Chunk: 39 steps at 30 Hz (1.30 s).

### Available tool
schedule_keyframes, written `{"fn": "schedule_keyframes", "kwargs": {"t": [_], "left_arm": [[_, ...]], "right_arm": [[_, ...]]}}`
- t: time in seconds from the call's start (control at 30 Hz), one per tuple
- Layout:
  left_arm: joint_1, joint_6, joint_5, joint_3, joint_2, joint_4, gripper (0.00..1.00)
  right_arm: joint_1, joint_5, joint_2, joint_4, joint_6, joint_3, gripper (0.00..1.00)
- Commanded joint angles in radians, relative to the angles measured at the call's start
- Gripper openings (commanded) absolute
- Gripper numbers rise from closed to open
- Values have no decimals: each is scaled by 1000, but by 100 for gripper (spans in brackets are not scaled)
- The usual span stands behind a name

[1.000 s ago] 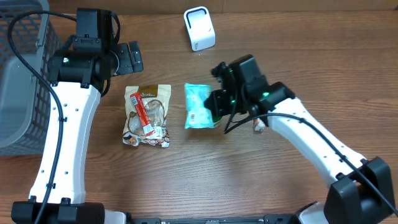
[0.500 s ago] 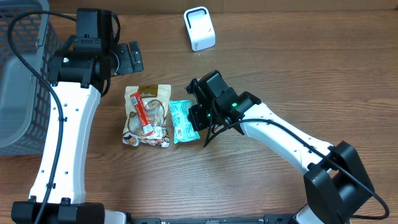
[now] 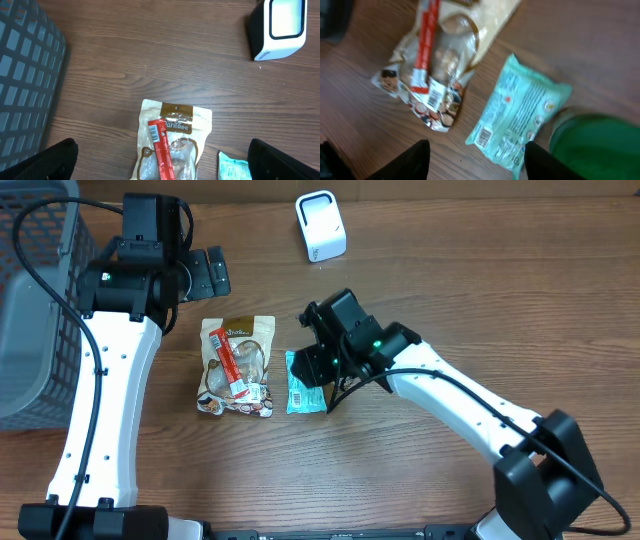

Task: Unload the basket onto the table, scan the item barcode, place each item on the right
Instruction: 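Slide the teal pack left toward the brown bag and release, then hover the right gripper over the green round lid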

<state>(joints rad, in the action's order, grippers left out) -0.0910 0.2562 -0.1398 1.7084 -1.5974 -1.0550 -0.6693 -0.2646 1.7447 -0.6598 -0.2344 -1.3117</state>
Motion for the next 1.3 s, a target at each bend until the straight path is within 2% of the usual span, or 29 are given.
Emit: {"fn": "schedule_keyframes", "kwargs": {"t": [0.0,0.1,0.17,0.27,0.57,0.7,0.8,0.9,1.0,1.17,1.27], "left_arm": [[1,13,-9,13,-2,0,100],[1,13,-10,13,-2,0,100],[1,13,-9,13,-2,0,100],[1,13,-9,13,-2,0,100],[1,13,-9,13,-2,0,100],[1,13,-9,13,-2,0,100],[1,13,-9,13,-2,0,100],[1,13,-9,13,-2,0,100],[1,13,-10,13,-2,0,100],[1,13,-9,13,-2,0,100],[1,13,-9,13,-2,0,100]], "right_arm": [[-3,134,-110,-48,-1,-119,68],[-3,251,-118,-85,-27,-133,88],[-3,318,-112,-112,-50,-129,90],[-3,412,-94,-151,-85,-103,91],[-4,405,91,-173,-107,-80,90],[-4,384,126,-196,-123,-79,84],[-4,384,129,-216,-133,-74,83],[-3,384,129,-247,-133,-73,74],[-3,384,129,-263,-133,-73,71],[-3,383,129,-266,-235,-73,73],[-3,384,129,-257,-370,-73,81]]}}
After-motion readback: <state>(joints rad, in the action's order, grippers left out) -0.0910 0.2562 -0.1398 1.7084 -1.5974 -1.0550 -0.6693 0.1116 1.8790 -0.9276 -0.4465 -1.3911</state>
